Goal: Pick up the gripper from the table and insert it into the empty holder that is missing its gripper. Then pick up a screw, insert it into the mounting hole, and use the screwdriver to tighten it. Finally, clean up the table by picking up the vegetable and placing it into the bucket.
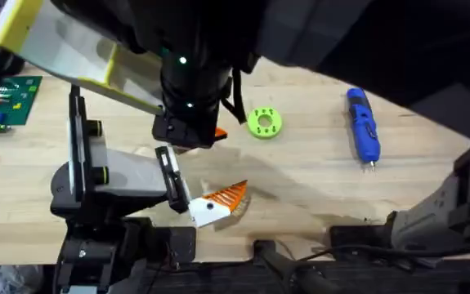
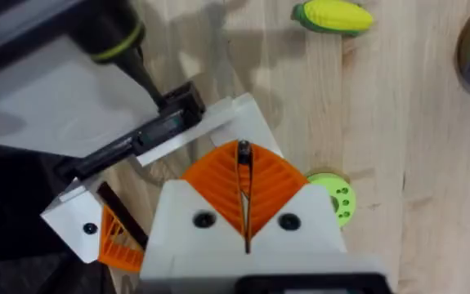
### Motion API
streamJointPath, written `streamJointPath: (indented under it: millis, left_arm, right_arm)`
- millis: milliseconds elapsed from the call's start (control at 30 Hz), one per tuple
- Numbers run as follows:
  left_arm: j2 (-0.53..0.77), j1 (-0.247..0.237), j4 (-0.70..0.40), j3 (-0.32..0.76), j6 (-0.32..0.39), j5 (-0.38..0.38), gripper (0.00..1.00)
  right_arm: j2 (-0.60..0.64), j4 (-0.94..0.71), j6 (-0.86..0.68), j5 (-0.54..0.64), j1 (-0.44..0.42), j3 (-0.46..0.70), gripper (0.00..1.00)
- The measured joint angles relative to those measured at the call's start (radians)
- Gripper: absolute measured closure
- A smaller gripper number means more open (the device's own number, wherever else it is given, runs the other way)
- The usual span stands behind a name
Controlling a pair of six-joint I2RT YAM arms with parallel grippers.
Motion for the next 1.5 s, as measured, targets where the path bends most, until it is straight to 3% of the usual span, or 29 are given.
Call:
streamJointPath:
  millis: [1500]
  left_arm:
    - [0.000,0.000,0.000,0.000,0.000,0.000,0.013]
  right_arm:
    - [0.000,-0.006,-0.013,0.000,-0.008,0.000,0.992]
